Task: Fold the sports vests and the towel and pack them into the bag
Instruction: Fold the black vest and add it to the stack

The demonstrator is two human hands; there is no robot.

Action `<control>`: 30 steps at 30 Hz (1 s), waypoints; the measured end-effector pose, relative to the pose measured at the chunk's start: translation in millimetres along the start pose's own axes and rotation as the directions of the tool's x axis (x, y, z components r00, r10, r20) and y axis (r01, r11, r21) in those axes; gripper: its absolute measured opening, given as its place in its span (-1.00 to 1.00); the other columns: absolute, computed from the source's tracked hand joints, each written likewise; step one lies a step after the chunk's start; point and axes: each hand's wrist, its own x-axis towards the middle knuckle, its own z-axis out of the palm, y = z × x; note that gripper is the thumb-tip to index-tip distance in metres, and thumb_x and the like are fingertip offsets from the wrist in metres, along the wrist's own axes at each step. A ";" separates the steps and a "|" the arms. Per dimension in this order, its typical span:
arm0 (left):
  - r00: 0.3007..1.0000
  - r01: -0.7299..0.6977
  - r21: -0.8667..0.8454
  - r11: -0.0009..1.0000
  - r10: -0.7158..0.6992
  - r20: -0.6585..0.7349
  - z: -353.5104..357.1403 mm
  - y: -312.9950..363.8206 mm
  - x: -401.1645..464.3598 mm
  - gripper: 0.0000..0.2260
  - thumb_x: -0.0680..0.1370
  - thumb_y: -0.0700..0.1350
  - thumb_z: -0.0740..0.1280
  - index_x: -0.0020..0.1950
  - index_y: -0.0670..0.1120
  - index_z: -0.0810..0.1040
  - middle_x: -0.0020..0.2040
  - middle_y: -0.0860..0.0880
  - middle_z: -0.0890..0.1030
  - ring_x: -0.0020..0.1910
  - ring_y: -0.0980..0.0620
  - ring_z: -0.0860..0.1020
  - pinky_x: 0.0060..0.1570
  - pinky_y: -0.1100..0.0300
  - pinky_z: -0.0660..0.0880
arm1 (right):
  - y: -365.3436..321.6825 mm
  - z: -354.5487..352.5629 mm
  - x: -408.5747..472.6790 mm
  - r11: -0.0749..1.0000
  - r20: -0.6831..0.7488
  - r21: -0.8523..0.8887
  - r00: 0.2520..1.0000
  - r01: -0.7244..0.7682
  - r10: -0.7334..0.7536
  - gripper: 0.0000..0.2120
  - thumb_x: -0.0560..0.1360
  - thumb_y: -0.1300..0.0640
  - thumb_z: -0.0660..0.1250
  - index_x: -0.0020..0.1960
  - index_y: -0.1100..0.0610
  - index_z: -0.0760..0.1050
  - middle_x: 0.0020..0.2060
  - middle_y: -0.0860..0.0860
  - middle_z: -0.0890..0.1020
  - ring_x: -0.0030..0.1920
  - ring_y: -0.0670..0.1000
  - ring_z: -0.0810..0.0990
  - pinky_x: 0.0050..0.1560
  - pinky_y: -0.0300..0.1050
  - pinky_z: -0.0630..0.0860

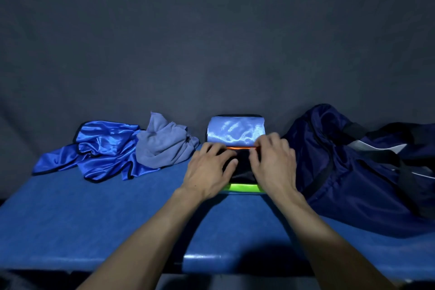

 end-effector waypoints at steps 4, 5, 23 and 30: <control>1.000 0.028 -0.070 0.997 -0.028 0.001 4.7 -0.5 -3.8 -0.52 0.61 0.26 -0.05 0.31 0.18 0.55 0.23 0.14 0.52 0.25 0.03 0.37 0.25 0.08 0.39 | -1.1 1.4 -18.8 0.956 0.194 0.016 0.937 0.292 -0.290 -0.53 0.65 -0.15 -0.02 0.24 0.02 0.57 0.13 -0.02 0.56 0.18 0.09 0.49 0.08 0.07 0.48; 0.999 0.036 -0.127 0.991 -0.037 -0.001 6.7 -2.2 -6.8 -0.52 0.61 0.26 -0.05 0.32 0.18 0.55 0.25 0.15 0.51 0.26 0.04 0.36 0.28 0.11 0.38 | 2.1 3.2 -22.7 0.958 0.235 0.036 0.930 0.284 -0.284 -0.49 0.66 -0.17 -0.07 0.33 0.01 0.53 0.21 -0.03 0.53 0.25 0.07 0.46 0.12 0.07 0.50; 0.994 0.064 -0.115 0.991 -0.053 0.097 7.2 -9.1 -14.0 -0.50 0.61 0.29 -0.01 0.47 0.16 0.41 0.38 0.19 0.44 0.37 0.09 0.29 0.34 0.03 0.26 | 15.1 10.2 -33.2 0.968 0.350 0.088 0.902 0.236 -0.252 -0.30 0.58 -0.39 -0.08 0.55 -0.01 0.29 0.45 -0.05 0.35 0.48 0.00 0.26 0.35 0.07 0.41; 0.995 0.053 -0.176 0.983 -0.037 0.094 11.9 -11.8 -12.3 -0.50 0.61 0.29 0.01 0.45 0.14 0.42 0.34 0.16 0.45 0.35 0.07 0.30 0.30 0.05 0.31 | 19.0 8.4 -37.8 0.949 0.403 0.068 0.862 0.308 -0.309 -0.12 0.45 -0.52 0.14 0.58 0.01 0.22 0.56 -0.07 0.25 0.58 0.00 0.14 0.46 0.14 0.27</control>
